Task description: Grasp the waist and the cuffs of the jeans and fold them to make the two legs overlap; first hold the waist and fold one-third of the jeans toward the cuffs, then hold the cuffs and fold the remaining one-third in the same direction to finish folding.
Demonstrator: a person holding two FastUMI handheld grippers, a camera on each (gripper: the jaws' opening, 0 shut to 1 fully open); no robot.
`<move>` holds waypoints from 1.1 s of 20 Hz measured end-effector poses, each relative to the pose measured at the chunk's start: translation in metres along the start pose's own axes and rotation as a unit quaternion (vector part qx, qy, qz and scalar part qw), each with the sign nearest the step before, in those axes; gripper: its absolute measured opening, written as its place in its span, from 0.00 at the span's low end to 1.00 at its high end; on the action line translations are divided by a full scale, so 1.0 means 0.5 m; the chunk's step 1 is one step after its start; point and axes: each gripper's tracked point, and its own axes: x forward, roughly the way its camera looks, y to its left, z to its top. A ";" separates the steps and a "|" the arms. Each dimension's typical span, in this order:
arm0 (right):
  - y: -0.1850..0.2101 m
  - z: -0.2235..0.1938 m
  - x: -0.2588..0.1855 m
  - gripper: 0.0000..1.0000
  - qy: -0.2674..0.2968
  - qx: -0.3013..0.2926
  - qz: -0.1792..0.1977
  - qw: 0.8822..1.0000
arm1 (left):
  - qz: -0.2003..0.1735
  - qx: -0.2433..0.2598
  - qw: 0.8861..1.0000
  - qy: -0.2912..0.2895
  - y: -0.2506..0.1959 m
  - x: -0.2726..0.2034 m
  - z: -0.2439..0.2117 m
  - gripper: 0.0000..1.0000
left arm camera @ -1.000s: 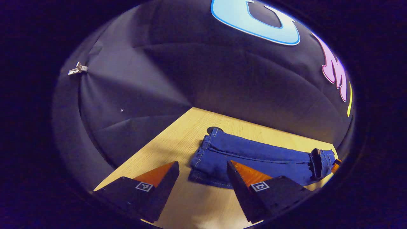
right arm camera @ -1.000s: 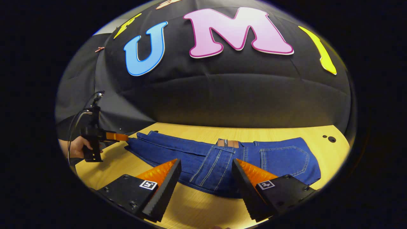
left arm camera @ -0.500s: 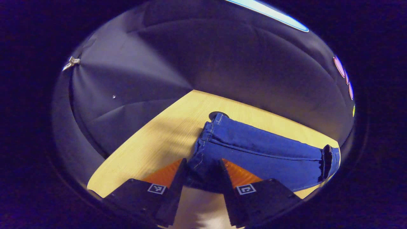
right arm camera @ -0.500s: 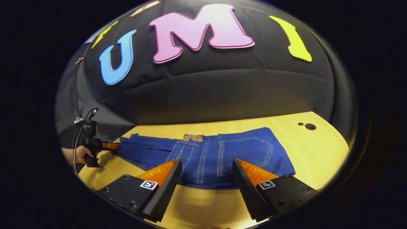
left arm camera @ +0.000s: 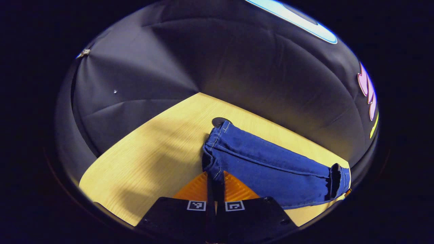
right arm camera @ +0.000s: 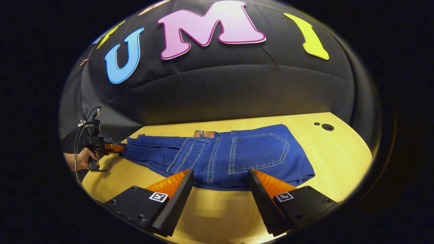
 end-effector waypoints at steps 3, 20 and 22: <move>-0.023 0.018 -0.007 0.98 -0.008 -0.009 -0.006 1.000 | -0.014 -0.027 0.999 -0.028 -0.015 -0.015 0.036 0.06; -0.316 0.109 -0.121 0.98 -0.041 0.004 -0.113 0.993 | -0.256 0.057 0.960 -0.096 -0.683 -0.317 0.111 0.06; -0.350 0.108 -0.136 0.98 -0.045 0.014 -0.123 0.991 | -0.291 0.057 0.952 -0.077 -0.791 -0.319 0.052 0.06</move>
